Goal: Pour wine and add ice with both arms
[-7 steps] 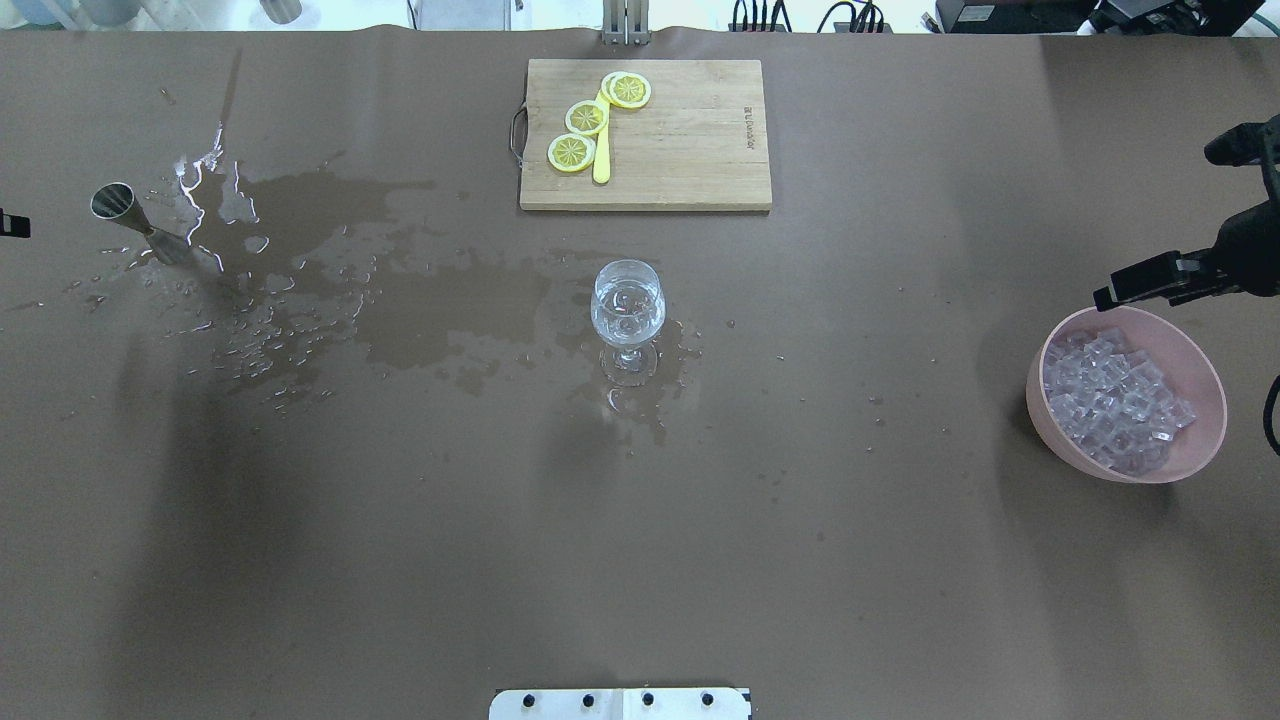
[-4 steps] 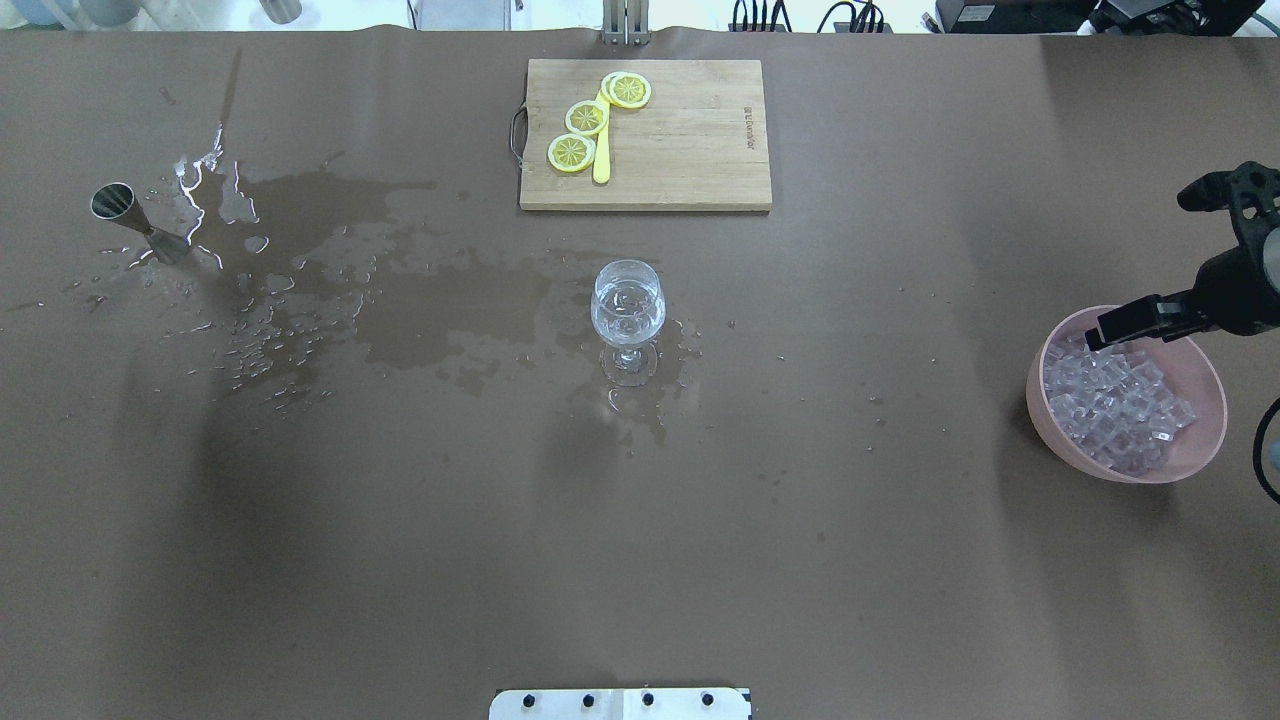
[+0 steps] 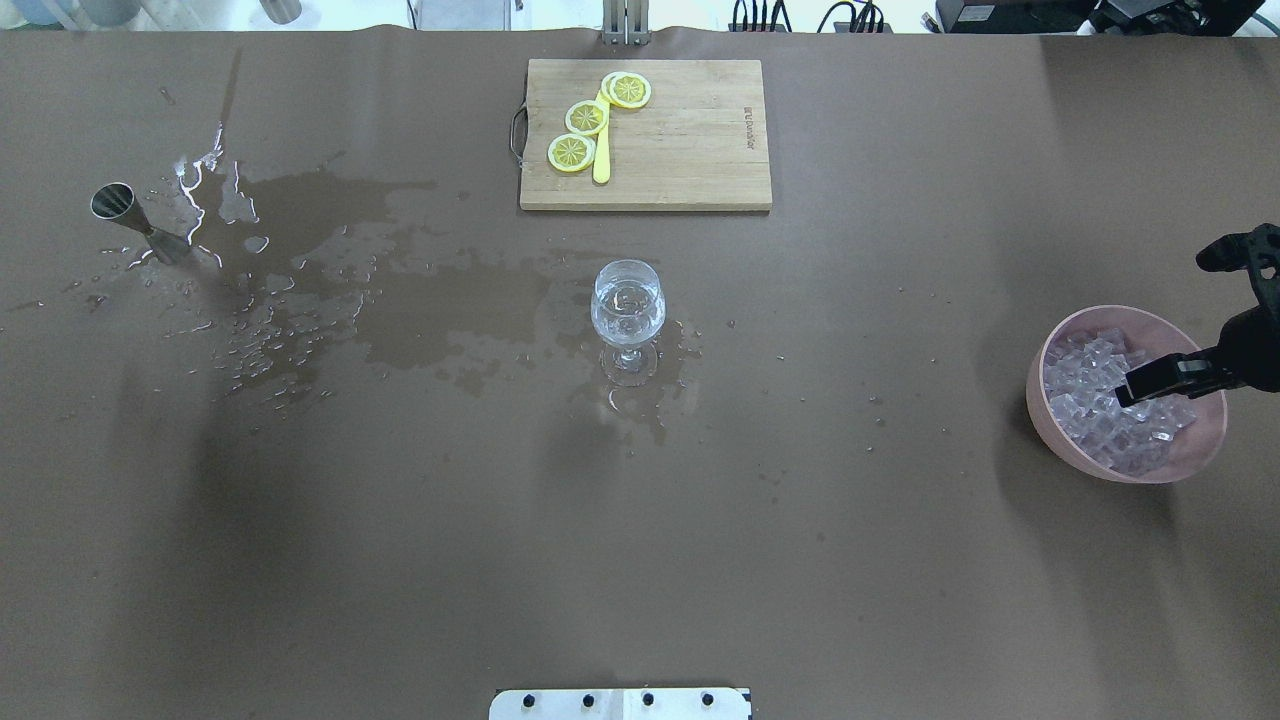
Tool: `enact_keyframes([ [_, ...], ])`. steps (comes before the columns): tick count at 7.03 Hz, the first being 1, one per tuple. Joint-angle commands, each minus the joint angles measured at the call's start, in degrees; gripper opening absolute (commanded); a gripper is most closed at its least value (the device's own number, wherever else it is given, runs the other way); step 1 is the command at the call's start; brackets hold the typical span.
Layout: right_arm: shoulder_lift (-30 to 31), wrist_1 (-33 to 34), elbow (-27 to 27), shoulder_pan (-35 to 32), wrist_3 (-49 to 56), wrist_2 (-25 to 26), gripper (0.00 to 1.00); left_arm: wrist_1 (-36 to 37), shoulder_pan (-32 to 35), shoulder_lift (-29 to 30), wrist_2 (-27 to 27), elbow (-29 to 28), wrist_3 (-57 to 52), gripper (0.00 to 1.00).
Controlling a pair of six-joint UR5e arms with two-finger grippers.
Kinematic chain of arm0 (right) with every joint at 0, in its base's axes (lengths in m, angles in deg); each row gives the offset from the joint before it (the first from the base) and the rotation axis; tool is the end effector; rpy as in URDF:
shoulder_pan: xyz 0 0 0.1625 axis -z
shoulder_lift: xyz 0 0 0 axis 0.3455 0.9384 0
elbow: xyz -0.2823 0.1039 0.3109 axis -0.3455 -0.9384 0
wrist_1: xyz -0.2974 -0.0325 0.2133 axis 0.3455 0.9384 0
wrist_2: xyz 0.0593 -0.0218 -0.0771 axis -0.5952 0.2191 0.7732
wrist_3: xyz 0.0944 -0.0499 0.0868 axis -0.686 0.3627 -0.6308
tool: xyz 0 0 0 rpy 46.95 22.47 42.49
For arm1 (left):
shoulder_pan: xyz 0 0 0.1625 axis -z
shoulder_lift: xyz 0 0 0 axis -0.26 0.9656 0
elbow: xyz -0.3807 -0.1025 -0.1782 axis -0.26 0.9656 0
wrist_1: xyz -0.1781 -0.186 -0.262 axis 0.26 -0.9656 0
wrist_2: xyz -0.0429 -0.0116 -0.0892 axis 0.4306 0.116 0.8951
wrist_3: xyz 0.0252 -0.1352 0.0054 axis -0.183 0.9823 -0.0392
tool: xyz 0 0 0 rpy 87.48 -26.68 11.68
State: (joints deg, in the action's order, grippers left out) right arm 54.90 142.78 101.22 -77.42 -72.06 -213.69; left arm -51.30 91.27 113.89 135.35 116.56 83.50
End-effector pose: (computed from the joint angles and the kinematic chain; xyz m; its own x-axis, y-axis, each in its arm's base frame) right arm -0.1779 -0.3602 0.5759 0.6420 -0.1288 0.7558 0.0785 0.9917 0.1023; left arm 0.0720 -0.4789 0.6128 0.6512 0.1061 -0.7515 0.1649 0.9468 0.2766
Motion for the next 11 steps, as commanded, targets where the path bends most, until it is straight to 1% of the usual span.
enact_keyframes([
  [1,0.1,0.2,-0.1,1.5,-0.1,0.5,0.78,-0.2,0.0,0.0,-0.2,0.0,0.1,0.99],
  [6,-0.1,0.3,-1.0,2.1,-0.1,1.1,0.77,-0.5,0.0,0.0,-0.5,-0.6,-0.2,0.99],
  [8,-0.3,0.4,-1.1,2.2,-0.1,1.2,0.74,-0.6,0.0,0.0,-0.5,-0.5,-0.3,0.99],
  [9,-0.3,0.4,-1.1,2.2,-0.1,1.2,0.61,-0.6,-0.1,0.0,-0.5,-0.6,-0.3,0.99],
  [10,-0.3,0.4,-1.1,2.2,-0.2,1.2,0.53,-0.6,0.0,0.0,-0.5,-0.6,-0.4,0.99],
  [11,-0.4,0.4,-1.1,2.3,-0.1,1.2,0.53,-0.6,0.0,0.0,-0.5,-0.6,-0.4,0.99],
])
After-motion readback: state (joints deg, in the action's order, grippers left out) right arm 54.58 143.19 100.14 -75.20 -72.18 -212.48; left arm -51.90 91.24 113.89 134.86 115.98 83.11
